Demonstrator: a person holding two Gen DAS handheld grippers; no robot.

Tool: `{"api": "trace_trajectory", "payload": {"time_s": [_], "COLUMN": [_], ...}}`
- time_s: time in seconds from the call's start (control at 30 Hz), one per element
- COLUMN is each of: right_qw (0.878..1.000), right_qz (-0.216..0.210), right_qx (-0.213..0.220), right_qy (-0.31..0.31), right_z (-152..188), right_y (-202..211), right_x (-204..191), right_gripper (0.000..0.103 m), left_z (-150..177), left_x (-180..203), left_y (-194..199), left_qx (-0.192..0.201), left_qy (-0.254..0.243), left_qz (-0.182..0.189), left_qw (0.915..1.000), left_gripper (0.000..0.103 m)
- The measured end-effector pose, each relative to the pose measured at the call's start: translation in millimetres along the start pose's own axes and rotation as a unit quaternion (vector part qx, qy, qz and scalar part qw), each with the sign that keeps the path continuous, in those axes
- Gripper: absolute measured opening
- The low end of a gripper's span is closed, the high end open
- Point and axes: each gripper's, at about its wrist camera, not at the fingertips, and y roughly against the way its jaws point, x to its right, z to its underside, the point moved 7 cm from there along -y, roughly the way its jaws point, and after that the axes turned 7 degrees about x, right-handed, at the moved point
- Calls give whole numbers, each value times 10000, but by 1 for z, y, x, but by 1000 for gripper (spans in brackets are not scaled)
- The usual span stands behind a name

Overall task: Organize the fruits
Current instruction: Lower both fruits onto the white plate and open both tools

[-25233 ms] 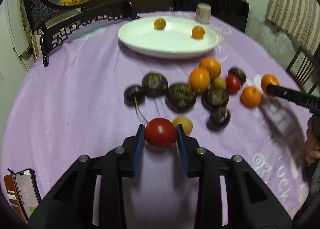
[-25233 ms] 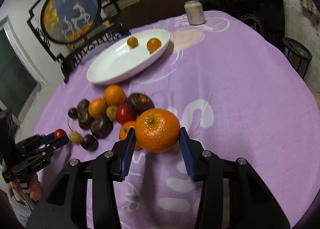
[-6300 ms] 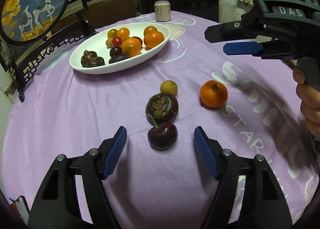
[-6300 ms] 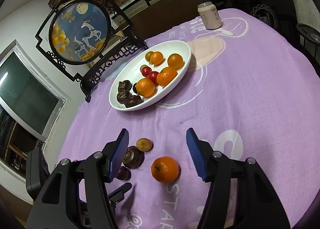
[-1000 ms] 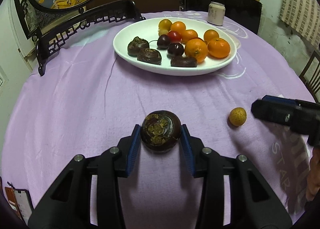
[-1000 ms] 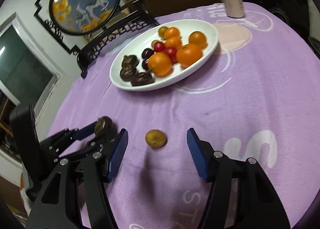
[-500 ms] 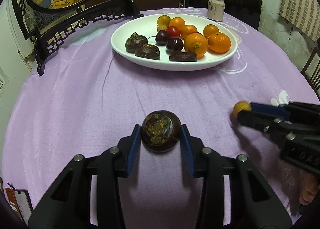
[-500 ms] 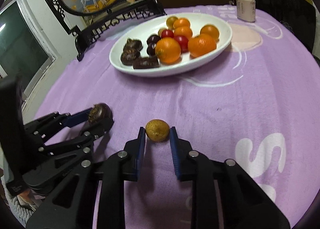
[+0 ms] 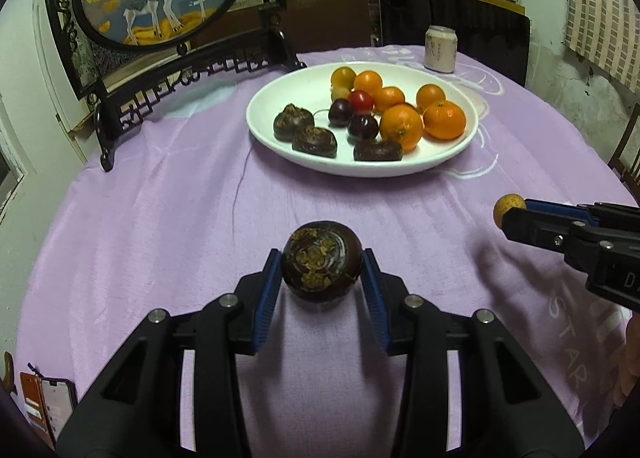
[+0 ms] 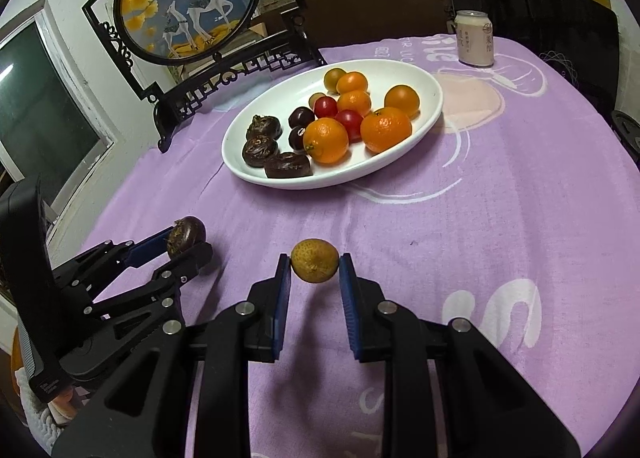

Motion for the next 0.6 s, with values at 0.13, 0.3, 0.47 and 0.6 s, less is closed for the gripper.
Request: {"api": "trace_trajectory", "payload": {"time_s": [0.13,0.3,0.47,0.6], "right_qw": [9999,9994,9982,9972], "right_qz": [34,-20,-70,-18], "right_qx": [78,289,541,720], "right_qy": [-82,-172,-255,-195], "right_z": [4,8,-1,-27], "right_y": [9,31,51,64], "right_x": [3,3,5,7], "right_gripper": [25,25,25,25], "left_z": [-3,-5,-18,-38], "left_x": [-2,-2,-3,-6], "left_y": [10,24,34,38], "left_qx": [124,253,431,585], "left_qy": [58,76,79,20], "left_qz": [7,16,-14,-60], "left_qw": [9999,9996,9990,9983], "left_gripper": [41,41,41,41]}}
